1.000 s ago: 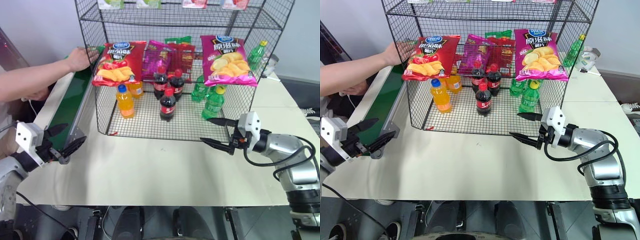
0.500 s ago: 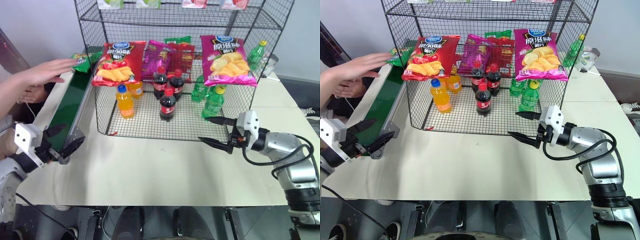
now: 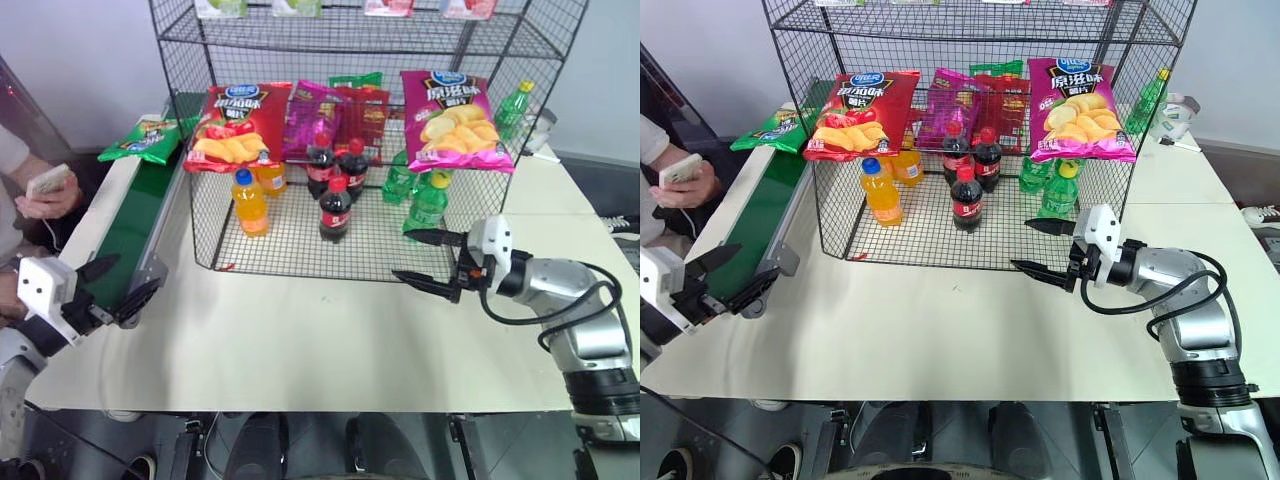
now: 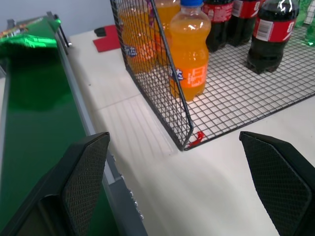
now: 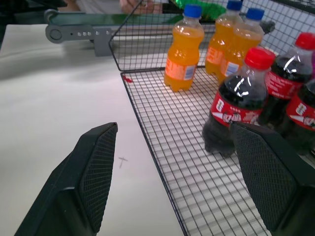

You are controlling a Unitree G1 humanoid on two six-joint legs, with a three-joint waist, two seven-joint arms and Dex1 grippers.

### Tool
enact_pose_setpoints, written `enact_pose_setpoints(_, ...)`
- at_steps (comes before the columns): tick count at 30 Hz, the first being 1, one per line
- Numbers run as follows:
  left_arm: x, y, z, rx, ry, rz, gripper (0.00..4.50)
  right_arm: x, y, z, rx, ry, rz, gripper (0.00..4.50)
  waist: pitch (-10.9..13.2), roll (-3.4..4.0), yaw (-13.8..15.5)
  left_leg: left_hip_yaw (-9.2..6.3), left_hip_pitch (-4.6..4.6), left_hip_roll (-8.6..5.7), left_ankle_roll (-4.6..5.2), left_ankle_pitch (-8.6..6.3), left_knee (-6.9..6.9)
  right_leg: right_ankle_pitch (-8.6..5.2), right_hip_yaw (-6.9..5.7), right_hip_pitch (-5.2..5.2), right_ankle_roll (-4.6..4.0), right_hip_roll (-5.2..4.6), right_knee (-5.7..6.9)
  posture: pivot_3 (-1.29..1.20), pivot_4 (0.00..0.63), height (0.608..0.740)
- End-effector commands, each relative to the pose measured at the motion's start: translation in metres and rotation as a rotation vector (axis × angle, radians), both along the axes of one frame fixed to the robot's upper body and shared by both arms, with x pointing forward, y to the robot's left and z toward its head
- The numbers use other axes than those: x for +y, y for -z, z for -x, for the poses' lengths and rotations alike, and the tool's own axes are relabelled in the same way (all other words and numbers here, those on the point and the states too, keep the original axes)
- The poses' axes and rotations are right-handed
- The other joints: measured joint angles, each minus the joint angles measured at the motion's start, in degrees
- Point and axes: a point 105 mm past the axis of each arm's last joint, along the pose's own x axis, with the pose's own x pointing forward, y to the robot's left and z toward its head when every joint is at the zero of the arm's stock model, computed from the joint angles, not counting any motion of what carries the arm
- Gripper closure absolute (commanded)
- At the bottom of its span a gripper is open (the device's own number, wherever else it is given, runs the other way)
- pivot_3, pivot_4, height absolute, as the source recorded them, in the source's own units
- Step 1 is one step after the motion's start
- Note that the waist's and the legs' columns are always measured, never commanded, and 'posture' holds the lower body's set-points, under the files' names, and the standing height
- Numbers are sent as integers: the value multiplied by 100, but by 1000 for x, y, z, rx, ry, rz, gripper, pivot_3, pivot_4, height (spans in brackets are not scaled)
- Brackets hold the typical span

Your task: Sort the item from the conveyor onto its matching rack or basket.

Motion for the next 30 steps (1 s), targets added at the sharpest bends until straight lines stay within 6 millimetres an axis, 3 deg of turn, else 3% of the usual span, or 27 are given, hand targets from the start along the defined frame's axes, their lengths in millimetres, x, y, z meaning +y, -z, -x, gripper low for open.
enact_pose_setpoints(1, 10, -16, 8, -83, -57, -63, 0, 21, -14, 12, -2, -102, -65, 716, 0, 0, -5, 0, 0, 0, 0, 0, -1, 0, 0, -1, 0, 0, 0, 0, 150, 739)
enact_pose_setpoints(4, 15, -16, 13, -111, -91, -143, 0, 43, -11, 31, 106, -233, -119, 716, 0, 0, 2, 0, 0, 1, 0, 0, -1, 0, 0, 0, 0, 0, 0, 0, 150, 739)
enact_pose_setpoints(5, 18, -15, 14, -118, -108, -182, 0, 47, -11, 36, 145, -271, -143, 450, -2, -3, 4, 0, 0, 1, 0, 0, -1, 0, 0, 0, 0, 0, 0, 0, 150, 739)
enact_pose_setpoints(7, 23, -16, 16, -148, -137, -252, 0, 55, -14, 35, 142, -292, -163, 29, -3, -5, 7, -1, -1, 0, 0, 0, -1, 0, 0, 2, 0, -1, -2, 0, 150, 739)
enact_pose_setpoints(12, 36, -22, 26, -216, -178, -509, 0, 70, -10, 34, 160, -330, -130, 29, -4, -6, 6, -1, 1, -1, 0, 0, 0, 0, 0, 1, -1, -3, -1, 0, 150, 739)
enact_pose_setpoints(20, 44, -14, 48, -248, -87, -960, 0, 78, -11, 28, 129, -331, -124, 29, -5, -9, -6, 2, -1, -1, 1, 0, -8, 0, 0, -6, -1, -4, -6, 0, 150, 739)
enact_pose_setpoints(30, 80, -6, 69, -172, -161, -1153, 0, 84, -13, 27, 124, -365, -134, 29, -6, -10, -9, 3, -1, 0, 1, -1, -15, -1, -1, -8, -2, -6, -7, 0, 150, 739)
